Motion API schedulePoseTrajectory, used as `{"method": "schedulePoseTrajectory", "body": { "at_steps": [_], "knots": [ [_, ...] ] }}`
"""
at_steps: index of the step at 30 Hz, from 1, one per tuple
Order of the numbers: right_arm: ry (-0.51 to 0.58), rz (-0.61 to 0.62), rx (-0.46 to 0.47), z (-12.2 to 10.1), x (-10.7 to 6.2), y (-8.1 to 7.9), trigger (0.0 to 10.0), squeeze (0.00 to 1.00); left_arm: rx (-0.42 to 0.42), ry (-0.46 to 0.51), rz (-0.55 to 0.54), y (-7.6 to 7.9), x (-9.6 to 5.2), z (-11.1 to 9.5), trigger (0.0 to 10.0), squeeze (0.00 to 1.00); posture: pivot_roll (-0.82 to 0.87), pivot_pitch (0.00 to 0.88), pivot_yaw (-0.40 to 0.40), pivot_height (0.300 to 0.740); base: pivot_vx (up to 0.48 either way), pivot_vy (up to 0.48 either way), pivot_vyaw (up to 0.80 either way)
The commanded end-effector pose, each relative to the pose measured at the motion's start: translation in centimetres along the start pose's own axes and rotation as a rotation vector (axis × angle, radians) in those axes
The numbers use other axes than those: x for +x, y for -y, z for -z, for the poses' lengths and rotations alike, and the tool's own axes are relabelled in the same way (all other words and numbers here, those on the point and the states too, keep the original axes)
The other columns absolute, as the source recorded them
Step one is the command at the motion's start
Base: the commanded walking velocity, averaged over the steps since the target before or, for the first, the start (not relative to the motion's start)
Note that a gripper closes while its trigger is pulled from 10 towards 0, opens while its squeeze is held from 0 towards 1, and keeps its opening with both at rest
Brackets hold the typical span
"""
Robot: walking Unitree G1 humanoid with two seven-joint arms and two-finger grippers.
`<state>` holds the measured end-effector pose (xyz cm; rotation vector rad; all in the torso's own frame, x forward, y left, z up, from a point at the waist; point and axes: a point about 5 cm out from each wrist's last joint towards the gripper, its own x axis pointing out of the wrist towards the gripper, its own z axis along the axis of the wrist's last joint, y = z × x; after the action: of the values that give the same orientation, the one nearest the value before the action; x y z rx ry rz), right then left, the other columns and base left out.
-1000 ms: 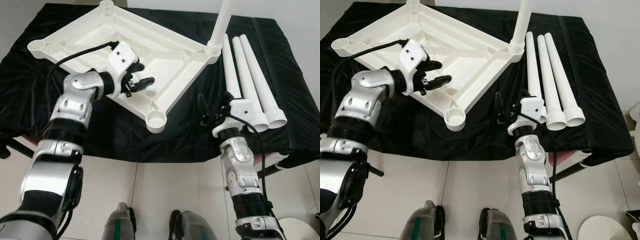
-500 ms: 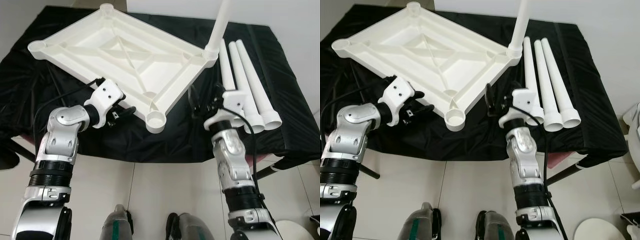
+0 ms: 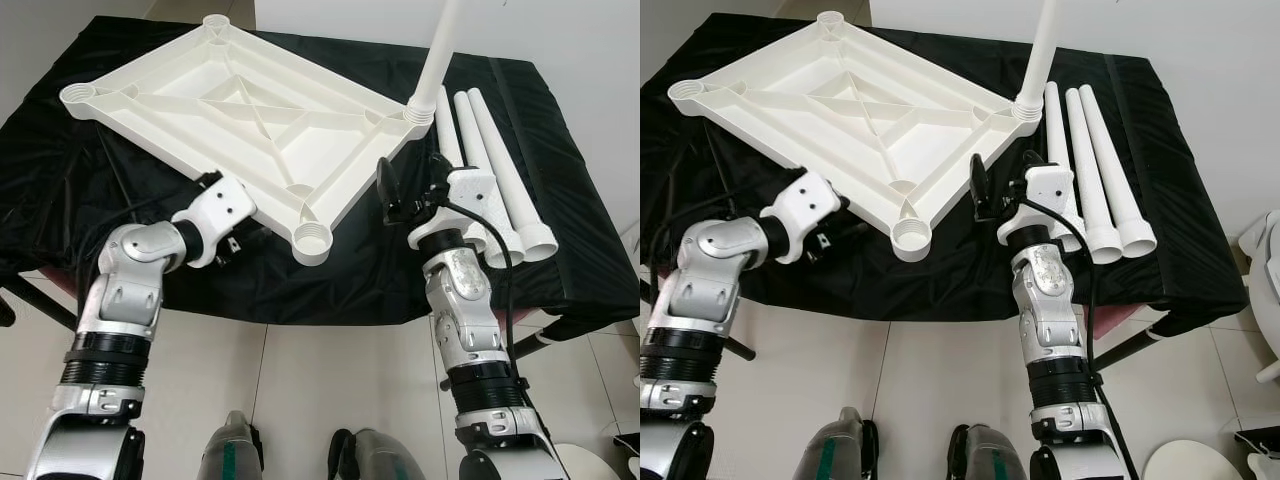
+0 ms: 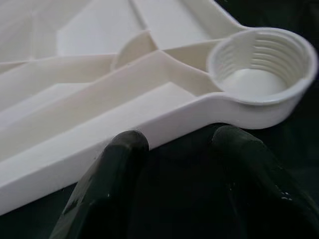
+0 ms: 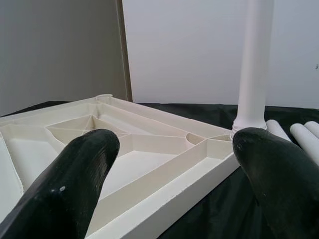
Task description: Building children table
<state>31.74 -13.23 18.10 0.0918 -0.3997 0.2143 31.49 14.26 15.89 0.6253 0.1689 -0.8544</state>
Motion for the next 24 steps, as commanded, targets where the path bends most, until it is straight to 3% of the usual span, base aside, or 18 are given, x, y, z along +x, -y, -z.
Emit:
{"method": "schedulePoseTrajectory", "body": {
  "at_steps": [1, 10, 24],
  "knots": [
    [-0.022, -0.004, -0.012, 0.5, -0.2, 0.0, 10.0, 0.00, -0.006, -0.023, -0.290, -0.9, 0.0, 0.2, 10.0, 0.00, 0.05, 0.046, -0.046, 0.740, 0.000, 0.000, 0.00],
    [-0.024, 0.002, -0.010, 0.6, -0.4, 0.0, 10.0, 0.00, -0.006, -0.004, -0.228, 0.8, 1.2, -0.4, 10.0, 0.00, 0.04, 0.043, -0.034, 0.740, 0.000, 0.000, 0.00],
    [-0.021, 0.018, -0.016, 0.6, 0.0, 0.2, 10.0, 0.00, 0.022, 0.091, -0.156, 2.3, 3.8, -3.7, 10.0, 0.00, 0.03, 0.031, -0.025, 0.740, 0.000, 0.000, 0.00]
  ]
}}
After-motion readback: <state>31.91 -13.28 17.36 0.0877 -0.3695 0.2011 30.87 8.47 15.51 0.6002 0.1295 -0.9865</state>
